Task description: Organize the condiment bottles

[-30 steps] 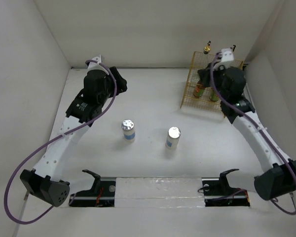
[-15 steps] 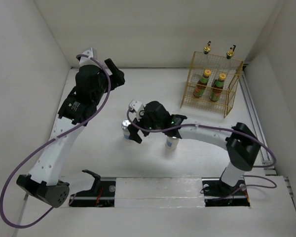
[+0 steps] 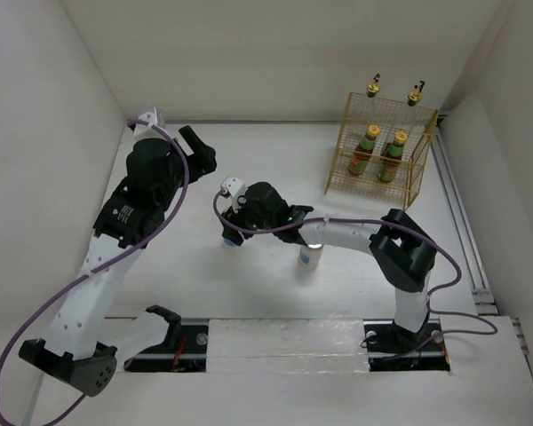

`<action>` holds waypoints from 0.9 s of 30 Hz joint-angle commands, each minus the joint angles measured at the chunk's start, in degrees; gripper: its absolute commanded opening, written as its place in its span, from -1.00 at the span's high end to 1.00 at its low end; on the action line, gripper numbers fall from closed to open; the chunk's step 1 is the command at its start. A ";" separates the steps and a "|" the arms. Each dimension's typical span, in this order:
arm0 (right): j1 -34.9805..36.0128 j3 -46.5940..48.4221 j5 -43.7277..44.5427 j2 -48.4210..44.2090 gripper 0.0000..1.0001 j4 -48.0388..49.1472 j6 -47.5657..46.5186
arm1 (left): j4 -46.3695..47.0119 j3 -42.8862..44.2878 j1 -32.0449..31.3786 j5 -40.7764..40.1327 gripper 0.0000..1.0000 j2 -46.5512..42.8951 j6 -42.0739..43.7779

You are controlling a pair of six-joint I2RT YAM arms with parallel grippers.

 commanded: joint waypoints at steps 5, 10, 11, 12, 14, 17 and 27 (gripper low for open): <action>-5.09 0.54 5.09 -19.45 0.53 4.82 1.40 | 3.77 -4.15 -0.27 3.13 -0.49 -0.58 -1.32; -18.97 -0.08 8.09 -29.92 0.56 -4.32 2.55 | 8.52 -6.96 -0.27 7.80 -0.49 1.00 -2.71; -21.17 0.62 8.09 -31.50 0.58 -5.64 2.55 | 10.09 -7.75 -0.27 8.33 -0.49 1.53 -2.72; -23.45 1.32 8.09 -31.51 0.61 -7.04 2.55 | 10.81 -7.76 -0.27 8.94 -0.49 1.53 -3.33; -29.60 3.43 7.30 -32.04 0.61 -10.39 2.55 | 12.04 -8.37 -0.27 9.74 -0.49 3.11 -3.34; -36.46 5.10 5.37 -32.04 0.66 -12.94 2.55 | 12.74 -8.37 -0.27 9.74 -0.49 3.90 -2.81; -46.93 4.94 0.53 -29.14 0.75 -15.50 2.55 | 14.50 -8.37 -0.89 10.27 -0.51 7.60 -1.67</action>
